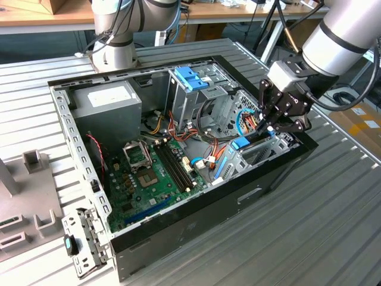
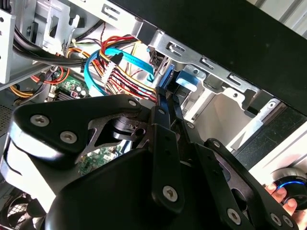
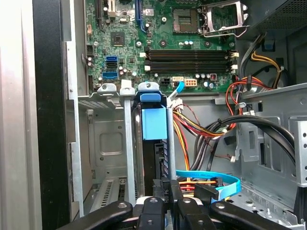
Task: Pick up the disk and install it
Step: 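Insert the first disk wire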
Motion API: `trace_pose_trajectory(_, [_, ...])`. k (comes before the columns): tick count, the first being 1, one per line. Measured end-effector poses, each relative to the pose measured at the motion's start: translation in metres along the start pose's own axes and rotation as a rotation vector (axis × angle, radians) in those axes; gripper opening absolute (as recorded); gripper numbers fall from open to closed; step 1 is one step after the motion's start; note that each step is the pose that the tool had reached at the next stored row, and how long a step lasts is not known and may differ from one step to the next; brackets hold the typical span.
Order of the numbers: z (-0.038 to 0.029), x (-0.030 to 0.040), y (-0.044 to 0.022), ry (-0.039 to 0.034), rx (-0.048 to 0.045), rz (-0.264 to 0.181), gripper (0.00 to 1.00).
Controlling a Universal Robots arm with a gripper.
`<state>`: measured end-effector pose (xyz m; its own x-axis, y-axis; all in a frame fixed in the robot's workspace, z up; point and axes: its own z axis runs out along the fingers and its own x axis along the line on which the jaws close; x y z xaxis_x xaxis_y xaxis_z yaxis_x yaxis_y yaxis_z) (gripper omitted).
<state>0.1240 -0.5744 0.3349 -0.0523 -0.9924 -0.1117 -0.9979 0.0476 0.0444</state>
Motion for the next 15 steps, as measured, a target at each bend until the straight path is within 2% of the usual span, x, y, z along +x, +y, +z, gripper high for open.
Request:
trace_pose_trajectory(7, [0.0016, 0.0003, 0.0000, -0.0018, -0.0001, 0.000, 0.17])
trace_pose_trajectory(8, [0.0017, 0.0004, 0.0000, -0.0017, 0.0000, 0.000, 0.24])
trace_pose_trajectory(9, [0.0014, 0.0004, 0.0000, -0.0011, -0.0001, 0.000, 0.24])
trace_pose_trajectory(10, [0.0010, 0.0003, 0.0000, -0.0003, 0.0000, 0.000, 0.29])
trace_pose_trajectory(15, [-0.0005, 0.0002, 0.0001, -0.0010, -0.0001, 0.000, 0.29])
